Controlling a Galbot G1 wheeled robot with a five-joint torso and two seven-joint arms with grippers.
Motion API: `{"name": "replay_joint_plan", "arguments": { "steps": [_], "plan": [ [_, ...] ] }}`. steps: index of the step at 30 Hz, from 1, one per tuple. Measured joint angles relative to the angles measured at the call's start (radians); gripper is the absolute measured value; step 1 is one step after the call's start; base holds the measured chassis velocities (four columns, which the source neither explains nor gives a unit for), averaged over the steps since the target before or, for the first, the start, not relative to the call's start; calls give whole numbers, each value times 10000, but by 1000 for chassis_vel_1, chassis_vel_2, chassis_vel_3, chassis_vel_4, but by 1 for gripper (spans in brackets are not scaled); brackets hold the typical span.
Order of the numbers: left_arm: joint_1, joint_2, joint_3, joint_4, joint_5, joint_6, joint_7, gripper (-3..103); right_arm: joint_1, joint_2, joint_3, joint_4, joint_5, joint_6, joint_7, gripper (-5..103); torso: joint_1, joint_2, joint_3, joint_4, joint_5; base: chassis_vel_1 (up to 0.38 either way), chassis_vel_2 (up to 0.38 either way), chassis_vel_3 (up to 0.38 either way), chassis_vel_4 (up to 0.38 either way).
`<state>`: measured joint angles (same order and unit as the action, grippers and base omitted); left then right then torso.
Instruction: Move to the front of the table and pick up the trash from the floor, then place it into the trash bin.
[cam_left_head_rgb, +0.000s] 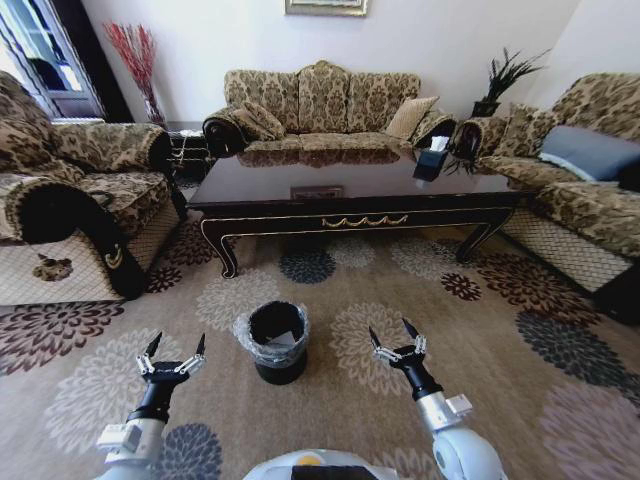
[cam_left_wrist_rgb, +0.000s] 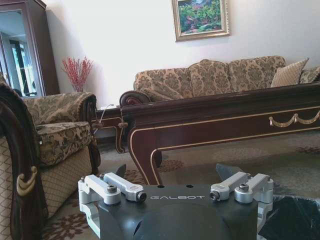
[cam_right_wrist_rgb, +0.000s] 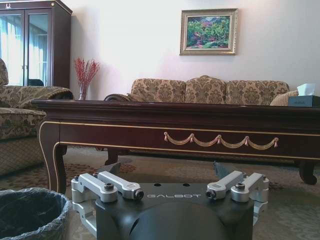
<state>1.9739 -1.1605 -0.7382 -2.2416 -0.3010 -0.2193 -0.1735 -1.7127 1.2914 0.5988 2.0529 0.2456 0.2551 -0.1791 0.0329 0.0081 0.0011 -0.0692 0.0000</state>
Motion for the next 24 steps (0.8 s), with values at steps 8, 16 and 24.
{"name": "replay_joint_plan", "arguments": {
  "steps": [8,16,24],
  "plan": [
    [-1,2,0,0,-5,5,0,100,0,0,0,6,1,-2,1,100,1,0,0,0,0,0,0,0,0],
    [-2,2,0,0,-5,5,-1,100,-1,0,1,8,1,-2,5,100,1,0,1,0,-1,58,-65,-59,61],
    [-2,1,0,-1,-5,5,-1,100,-2,-1,1,9,1,-2,7,100,-1,1,-1,1,1,152,-157,-142,162]
  ]
}}
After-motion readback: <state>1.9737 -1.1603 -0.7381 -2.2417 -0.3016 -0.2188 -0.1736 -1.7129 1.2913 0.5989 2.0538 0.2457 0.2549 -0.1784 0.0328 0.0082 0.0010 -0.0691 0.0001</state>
